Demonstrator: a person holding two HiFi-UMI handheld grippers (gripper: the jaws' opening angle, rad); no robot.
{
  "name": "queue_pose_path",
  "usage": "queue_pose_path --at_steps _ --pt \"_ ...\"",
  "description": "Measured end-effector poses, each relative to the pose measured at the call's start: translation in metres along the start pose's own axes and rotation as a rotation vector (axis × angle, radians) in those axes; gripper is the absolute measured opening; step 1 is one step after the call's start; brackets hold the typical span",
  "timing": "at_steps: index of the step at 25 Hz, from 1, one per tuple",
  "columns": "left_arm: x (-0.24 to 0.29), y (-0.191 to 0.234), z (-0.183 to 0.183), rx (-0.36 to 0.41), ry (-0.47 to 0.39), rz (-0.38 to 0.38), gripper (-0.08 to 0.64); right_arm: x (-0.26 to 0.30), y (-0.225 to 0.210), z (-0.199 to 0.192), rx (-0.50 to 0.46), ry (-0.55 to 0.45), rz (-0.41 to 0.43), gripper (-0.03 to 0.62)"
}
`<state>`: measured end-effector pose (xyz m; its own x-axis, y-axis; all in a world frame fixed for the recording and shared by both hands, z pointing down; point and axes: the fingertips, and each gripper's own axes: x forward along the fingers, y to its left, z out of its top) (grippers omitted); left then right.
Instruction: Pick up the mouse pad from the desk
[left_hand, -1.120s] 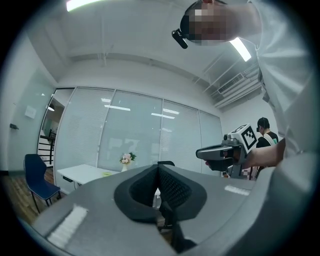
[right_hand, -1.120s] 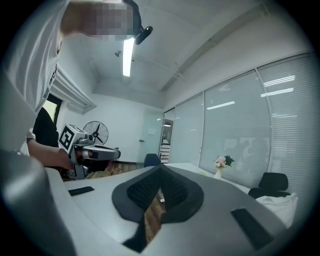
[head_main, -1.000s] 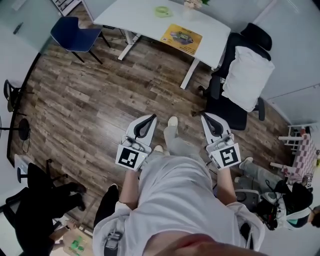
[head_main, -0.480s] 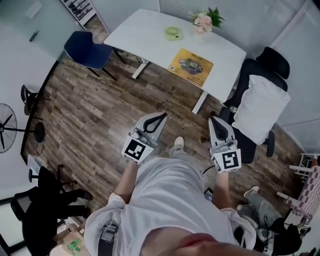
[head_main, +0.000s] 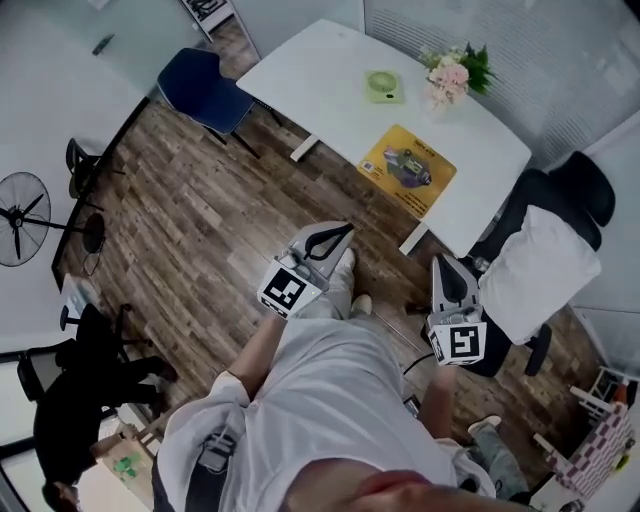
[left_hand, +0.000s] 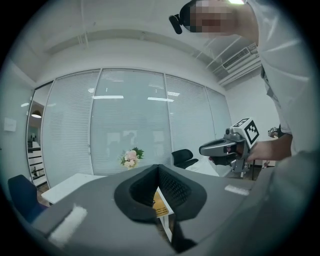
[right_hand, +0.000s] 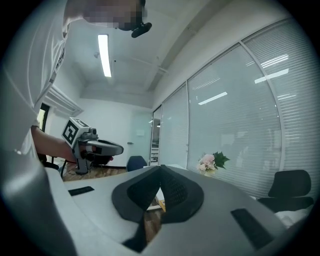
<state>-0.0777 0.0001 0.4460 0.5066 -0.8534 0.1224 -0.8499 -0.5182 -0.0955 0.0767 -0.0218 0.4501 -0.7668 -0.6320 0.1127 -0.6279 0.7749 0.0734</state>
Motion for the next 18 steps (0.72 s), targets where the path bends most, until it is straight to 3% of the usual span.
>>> queue_pose_path --at_steps 7,18 --pt "0.061 0.057 -0.01 -0.033 -0.015 -0.005 -0.015 0.057 -0.048 -0.008 -0.014 0.034 -0.021 0.0" --pt "0.16 0.194 -0.044 -0.073 -0.003 -0.062 -0.015 0.173 -0.142 -0.037 -0.017 0.185 -0.211 0.0"
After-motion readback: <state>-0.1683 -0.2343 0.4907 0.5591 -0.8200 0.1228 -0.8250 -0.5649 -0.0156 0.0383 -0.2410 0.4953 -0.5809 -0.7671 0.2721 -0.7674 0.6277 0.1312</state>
